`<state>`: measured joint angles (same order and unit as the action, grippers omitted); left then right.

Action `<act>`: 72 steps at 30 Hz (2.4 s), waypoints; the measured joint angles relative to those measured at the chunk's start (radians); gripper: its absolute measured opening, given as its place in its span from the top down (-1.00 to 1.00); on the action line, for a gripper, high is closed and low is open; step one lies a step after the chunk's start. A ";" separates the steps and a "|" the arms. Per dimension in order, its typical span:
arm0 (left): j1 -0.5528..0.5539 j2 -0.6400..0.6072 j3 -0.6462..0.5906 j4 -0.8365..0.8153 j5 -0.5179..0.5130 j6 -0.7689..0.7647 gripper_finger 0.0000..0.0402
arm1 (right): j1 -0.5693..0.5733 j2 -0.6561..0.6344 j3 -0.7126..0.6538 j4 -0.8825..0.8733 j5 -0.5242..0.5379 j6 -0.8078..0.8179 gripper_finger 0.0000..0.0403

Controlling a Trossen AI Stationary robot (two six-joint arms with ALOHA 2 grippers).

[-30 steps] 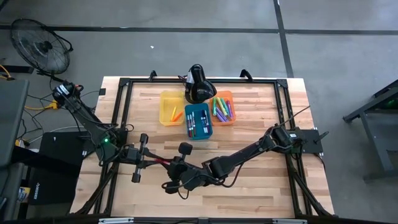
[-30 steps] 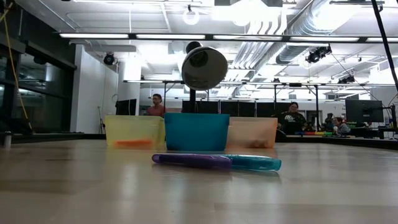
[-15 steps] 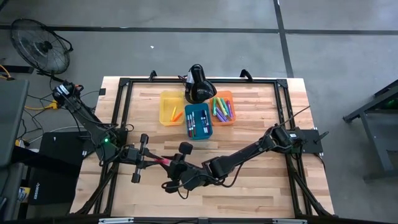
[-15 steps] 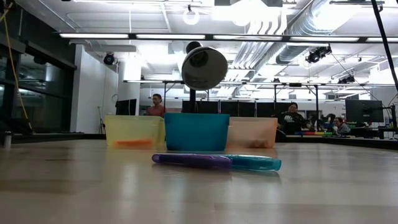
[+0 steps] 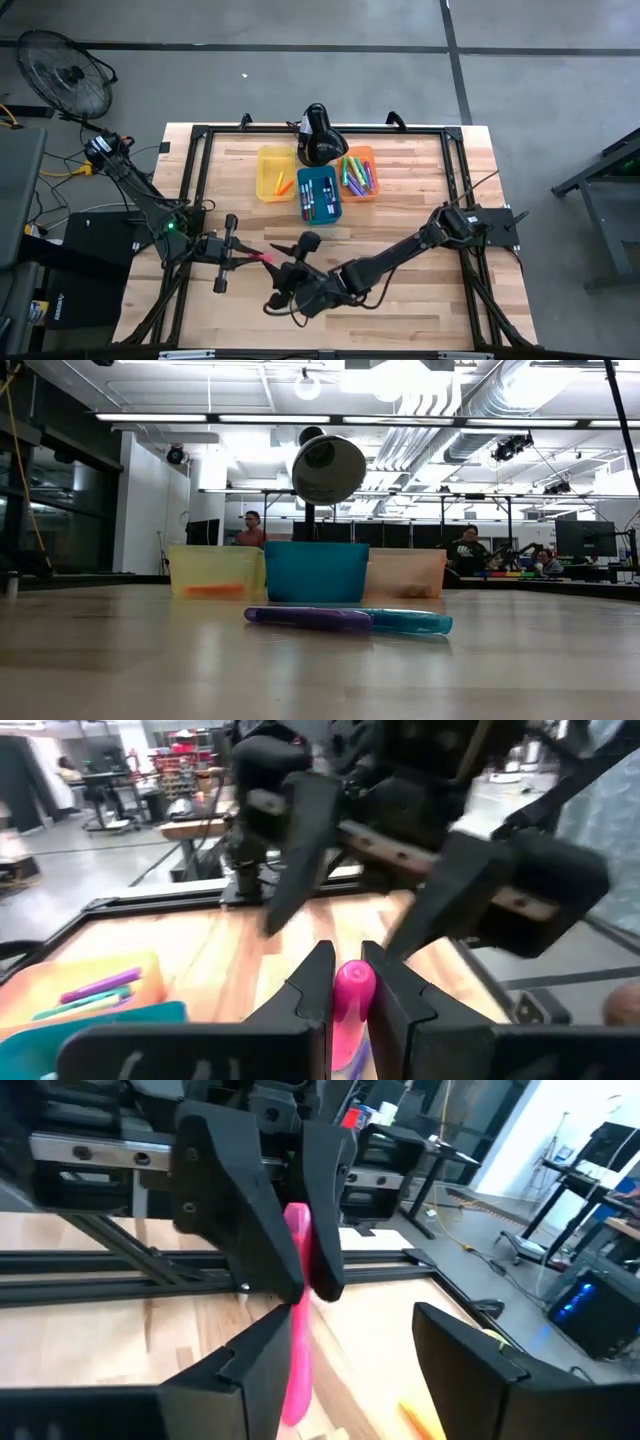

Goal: Pick & Place Markers
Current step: Put the pink mini marker into the yellow bin

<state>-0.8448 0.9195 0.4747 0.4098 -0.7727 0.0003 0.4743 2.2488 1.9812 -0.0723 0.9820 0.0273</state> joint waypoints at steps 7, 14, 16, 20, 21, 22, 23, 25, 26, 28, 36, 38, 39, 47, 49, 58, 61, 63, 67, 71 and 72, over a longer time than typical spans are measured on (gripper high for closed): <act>0.001 0.000 0.000 -0.036 -0.169 0.003 0.86 | 0.053 0.000 0.000 -0.099 0.115 0.107 0.01; 0.028 0.000 0.000 -0.048 -0.309 0.003 0.86 | 0.082 -0.001 0.000 -0.308 0.099 0.374 0.01; 0.078 0.000 0.000 -0.066 -0.268 0.002 0.86 | 0.085 -0.001 0.000 -0.368 0.088 0.440 0.01; 0.221 0.000 0.000 -0.113 -0.130 -0.019 0.86 | 0.083 -0.001 0.000 -0.431 0.058 0.513 0.01; 0.262 0.000 0.000 -0.133 -0.096 -0.031 0.86 | 0.083 -0.001 0.000 -0.436 0.051 0.521 0.01; 0.302 0.000 0.000 -0.155 -0.060 -0.043 0.86 | 0.083 -0.001 0.000 -0.443 0.044 0.525 0.01; 0.341 0.000 0.000 -0.176 -0.024 -0.057 0.86 | 0.082 -0.001 0.000 -0.449 0.036 0.526 0.01; 0.417 0.000 0.000 -0.217 0.041 -0.079 0.86 | 0.082 -0.001 0.000 -0.457 0.021 0.527 0.01; 0.454 0.000 0.000 -0.238 0.071 -0.083 0.86 | 0.083 -0.001 0.000 -0.462 0.021 0.527 0.01; 0.529 0.000 0.000 -0.276 0.128 -0.084 0.86 | 0.083 -0.001 0.000 -0.468 0.020 0.527 0.01; 0.805 0.000 0.000 -0.403 0.365 -0.090 0.86 | 0.082 -0.001 0.000 -0.505 0.017 0.555 0.01; 0.858 0.000 0.000 -0.413 0.406 -0.081 0.86 | 0.082 -0.001 0.000 -0.527 0.017 0.575 0.01; 0.885 0.000 0.000 -0.418 0.427 -0.070 0.86 | 0.082 -0.001 0.000 -0.537 0.017 0.587 0.01; 1.077 0.050 0.040 -0.498 0.568 0.017 0.86 | 0.082 -0.001 0.000 -0.567 0.017 0.624 0.01; 1.114 0.082 0.067 -0.523 0.595 0.058 0.86 | 0.082 -0.001 0.000 -0.567 0.017 0.625 0.01; 1.214 0.297 0.228 -0.684 0.653 0.230 0.86 | 0.082 -0.001 0.000 -0.571 0.017 0.627 0.01; 1.235 0.366 0.285 -0.771 0.659 0.286 0.86 | 0.082 -0.001 0.000 -0.576 0.013 0.627 0.01; 1.241 0.405 0.320 -0.815 0.662 0.319 0.86 | 0.082 -0.001 0.000 -0.580 0.010 0.627 0.01; 1.244 0.471 0.368 -0.866 0.662 0.363 0.86 | 0.082 -0.001 0.000 -0.586 0.010 0.627 0.01; 1.244 0.522 0.405 -0.866 0.663 0.373 0.86 | 0.081 -0.001 0.000 -0.590 0.010 0.628 0.01; 1.244 0.532 0.411 -0.882 0.663 0.373 0.86 | 0.081 -0.001 0.000 -0.593 0.010 0.630 0.01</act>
<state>0.3992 1.4511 0.8858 -0.4721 -0.1097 0.3729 0.5552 2.2478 1.9816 -0.6650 0.9920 0.6577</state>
